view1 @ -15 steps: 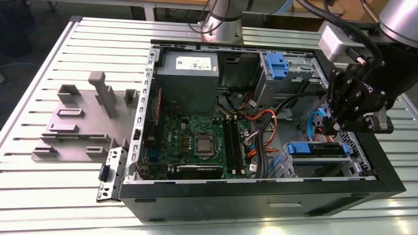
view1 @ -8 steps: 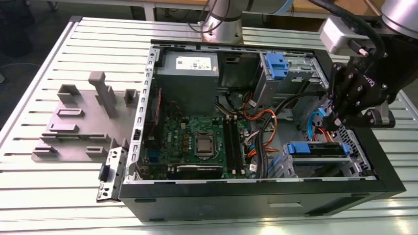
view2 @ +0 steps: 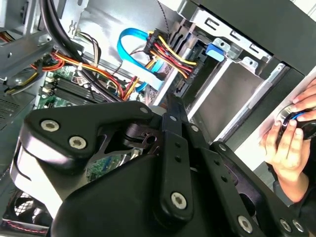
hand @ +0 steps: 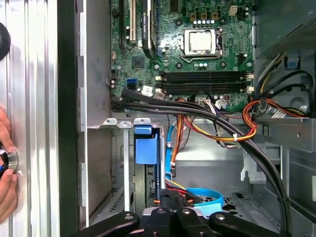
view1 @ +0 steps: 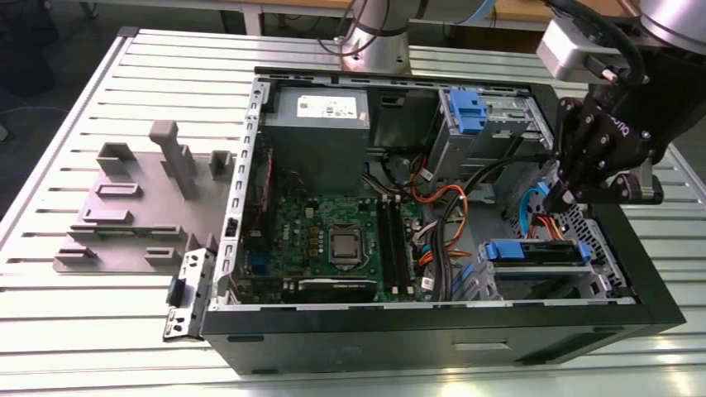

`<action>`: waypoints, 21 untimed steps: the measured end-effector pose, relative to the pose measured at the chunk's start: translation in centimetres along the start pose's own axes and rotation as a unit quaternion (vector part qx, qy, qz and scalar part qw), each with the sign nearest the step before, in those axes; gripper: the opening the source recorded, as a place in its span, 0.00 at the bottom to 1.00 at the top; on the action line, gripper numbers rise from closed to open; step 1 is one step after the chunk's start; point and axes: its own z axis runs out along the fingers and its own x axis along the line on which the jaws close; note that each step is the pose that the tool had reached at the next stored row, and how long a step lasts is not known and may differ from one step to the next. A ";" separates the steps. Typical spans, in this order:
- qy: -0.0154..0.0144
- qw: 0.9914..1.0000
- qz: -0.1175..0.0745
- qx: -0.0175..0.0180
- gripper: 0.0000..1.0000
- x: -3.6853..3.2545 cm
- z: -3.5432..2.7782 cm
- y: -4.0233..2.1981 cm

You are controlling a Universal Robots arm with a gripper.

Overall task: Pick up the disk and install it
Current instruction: 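Insert the second disk wire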

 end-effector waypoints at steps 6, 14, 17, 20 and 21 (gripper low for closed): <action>0.000 1.000 0.000 0.000 0.11 -0.80 -0.22 0.02; 0.002 1.000 0.000 0.000 0.11 -1.49 -0.24 0.04; 0.005 1.000 0.000 0.000 0.18 -1.59 -0.23 0.05; 0.005 1.000 0.000 0.000 0.18 -1.59 -0.23 0.05; 0.006 1.000 0.000 0.000 0.18 -1.60 -0.23 0.05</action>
